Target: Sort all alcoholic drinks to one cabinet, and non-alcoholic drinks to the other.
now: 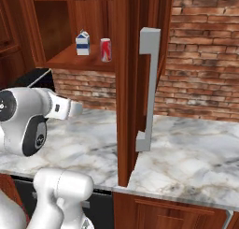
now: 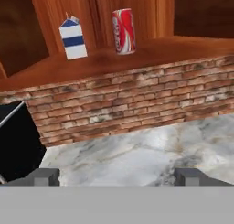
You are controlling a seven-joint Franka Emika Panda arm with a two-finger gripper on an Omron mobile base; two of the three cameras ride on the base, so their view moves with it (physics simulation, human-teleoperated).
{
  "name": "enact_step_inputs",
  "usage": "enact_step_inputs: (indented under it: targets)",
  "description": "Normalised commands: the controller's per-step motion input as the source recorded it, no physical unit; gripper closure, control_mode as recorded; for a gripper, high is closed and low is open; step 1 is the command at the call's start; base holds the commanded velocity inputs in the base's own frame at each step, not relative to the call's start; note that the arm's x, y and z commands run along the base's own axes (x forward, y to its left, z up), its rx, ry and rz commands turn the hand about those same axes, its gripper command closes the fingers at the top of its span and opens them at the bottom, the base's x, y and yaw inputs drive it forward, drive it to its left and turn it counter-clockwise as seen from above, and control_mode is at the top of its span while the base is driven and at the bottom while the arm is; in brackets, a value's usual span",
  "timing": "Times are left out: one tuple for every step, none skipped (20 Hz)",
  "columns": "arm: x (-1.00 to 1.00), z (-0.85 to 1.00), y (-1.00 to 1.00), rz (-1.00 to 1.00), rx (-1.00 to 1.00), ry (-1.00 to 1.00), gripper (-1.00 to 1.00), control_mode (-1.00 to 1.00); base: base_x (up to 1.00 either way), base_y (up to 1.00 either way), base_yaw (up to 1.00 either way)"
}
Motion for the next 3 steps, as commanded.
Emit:
enact_step_inputs:
  targets:
    - [-1.0,-1.0,-0.28,-0.17,0.0,0.33,-1.0,-1.0,0.0,0.0,0.0]
    - [-1.0,-1.0,-0.29,-0.15,0.0,0.33,-1.0,-1.0,0.0,0.0,0.0]
    - [-1.0,-1.0,-0.32,-0.15,0.0,0.3,-1.0,-1.0,0.0,0.0,0.0]
